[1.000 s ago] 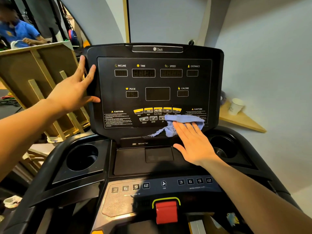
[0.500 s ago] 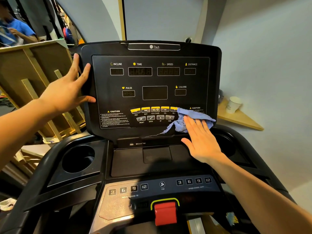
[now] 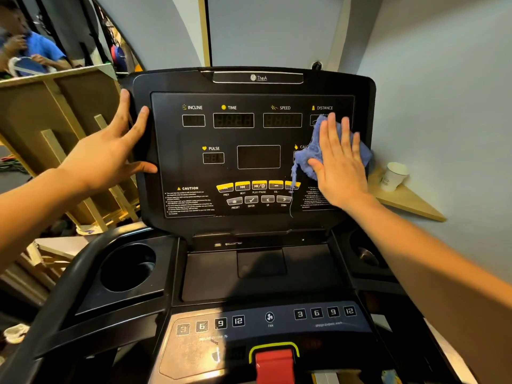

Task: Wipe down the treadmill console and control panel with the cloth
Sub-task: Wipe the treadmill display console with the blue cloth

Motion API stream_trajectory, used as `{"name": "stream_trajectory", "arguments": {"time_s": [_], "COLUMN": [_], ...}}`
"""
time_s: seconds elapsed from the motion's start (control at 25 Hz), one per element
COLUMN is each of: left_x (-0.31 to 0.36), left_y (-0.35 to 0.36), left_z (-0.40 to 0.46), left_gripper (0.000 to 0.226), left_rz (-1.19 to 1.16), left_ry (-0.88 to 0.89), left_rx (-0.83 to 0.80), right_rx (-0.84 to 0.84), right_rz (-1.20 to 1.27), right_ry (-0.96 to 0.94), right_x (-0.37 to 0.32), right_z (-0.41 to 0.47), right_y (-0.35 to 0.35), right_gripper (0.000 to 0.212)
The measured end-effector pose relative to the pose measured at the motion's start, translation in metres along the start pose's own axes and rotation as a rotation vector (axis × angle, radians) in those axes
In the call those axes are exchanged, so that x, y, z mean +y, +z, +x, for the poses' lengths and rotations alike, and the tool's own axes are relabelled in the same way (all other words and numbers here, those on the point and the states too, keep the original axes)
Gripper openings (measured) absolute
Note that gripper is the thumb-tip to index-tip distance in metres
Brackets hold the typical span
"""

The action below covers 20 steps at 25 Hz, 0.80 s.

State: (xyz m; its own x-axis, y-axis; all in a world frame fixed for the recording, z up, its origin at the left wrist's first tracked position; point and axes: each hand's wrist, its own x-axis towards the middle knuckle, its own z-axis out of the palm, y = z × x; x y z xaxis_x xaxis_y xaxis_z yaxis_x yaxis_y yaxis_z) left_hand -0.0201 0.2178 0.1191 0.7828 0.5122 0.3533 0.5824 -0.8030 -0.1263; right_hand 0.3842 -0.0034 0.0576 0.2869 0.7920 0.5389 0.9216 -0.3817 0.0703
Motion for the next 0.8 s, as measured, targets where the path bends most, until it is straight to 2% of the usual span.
{"name": "stream_trajectory", "arguments": {"time_s": [0.32,0.48,0.6,0.8], "left_x": [0.001,0.001,0.002,0.004], "left_y": [0.001,-0.001,-0.002,-0.004], "left_z": [0.0,-0.001,-0.001,-0.002], "left_gripper": [0.107,0.108,0.107,0.106], "left_rz": [0.012,0.018,0.011,-0.022], "left_ry": [0.014,-0.002,-0.005,-0.018], "left_rx": [0.017,0.007,-0.002,-0.02], "right_rx": [0.122,0.171,0.183,0.167], "right_rz": [0.047,0.059,0.066,0.064], "right_ry": [0.008,0.136,0.16,0.011], "right_x": [0.021,0.014,-0.015,-0.11], "right_z": [0.088,0.103,0.102,0.105], "right_y": [-0.039,-0.043,-0.041,-0.039], "right_gripper": [0.065,0.063,0.063,0.067]}}
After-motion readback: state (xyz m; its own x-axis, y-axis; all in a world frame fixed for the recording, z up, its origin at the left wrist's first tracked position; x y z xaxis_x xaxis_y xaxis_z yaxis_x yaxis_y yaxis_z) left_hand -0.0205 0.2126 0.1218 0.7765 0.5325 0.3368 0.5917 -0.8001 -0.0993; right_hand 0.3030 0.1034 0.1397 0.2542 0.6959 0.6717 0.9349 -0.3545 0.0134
